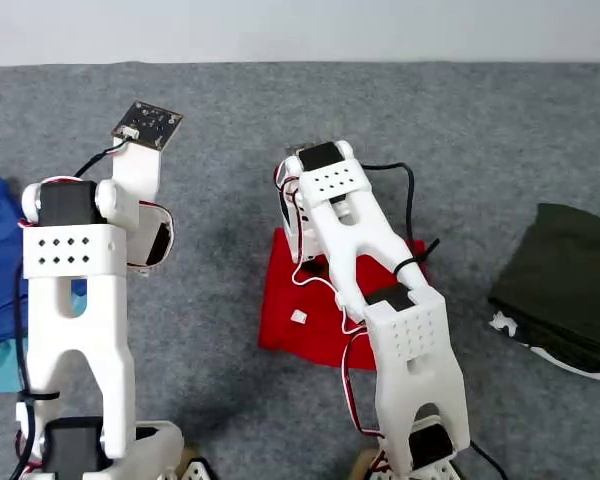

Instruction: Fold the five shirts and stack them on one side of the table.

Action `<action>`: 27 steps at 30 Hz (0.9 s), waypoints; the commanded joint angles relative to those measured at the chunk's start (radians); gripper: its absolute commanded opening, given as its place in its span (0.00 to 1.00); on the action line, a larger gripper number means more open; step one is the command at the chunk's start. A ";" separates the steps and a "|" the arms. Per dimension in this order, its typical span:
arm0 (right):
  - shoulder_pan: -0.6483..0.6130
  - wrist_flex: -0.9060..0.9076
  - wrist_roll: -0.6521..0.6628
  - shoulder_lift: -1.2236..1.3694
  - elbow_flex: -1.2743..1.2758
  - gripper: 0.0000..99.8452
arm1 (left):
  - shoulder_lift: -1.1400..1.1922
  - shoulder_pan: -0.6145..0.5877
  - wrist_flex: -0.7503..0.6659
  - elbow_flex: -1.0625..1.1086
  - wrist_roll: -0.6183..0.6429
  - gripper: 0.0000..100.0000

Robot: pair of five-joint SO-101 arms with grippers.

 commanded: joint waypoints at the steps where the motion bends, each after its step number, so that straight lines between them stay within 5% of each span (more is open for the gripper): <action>1: -0.001 0.051 0.008 -0.018 -0.051 0.01 | -0.038 0.003 0.003 -0.005 -0.011 0.00; 12: 0.068 0.051 0.009 -0.251 0.012 0.01 | -0.038 0.003 0.006 -0.005 -0.009 0.00; 27: -0.021 -0.084 0.003 -0.087 0.015 0.15 | -0.038 0.005 -0.005 -0.005 -0.009 0.00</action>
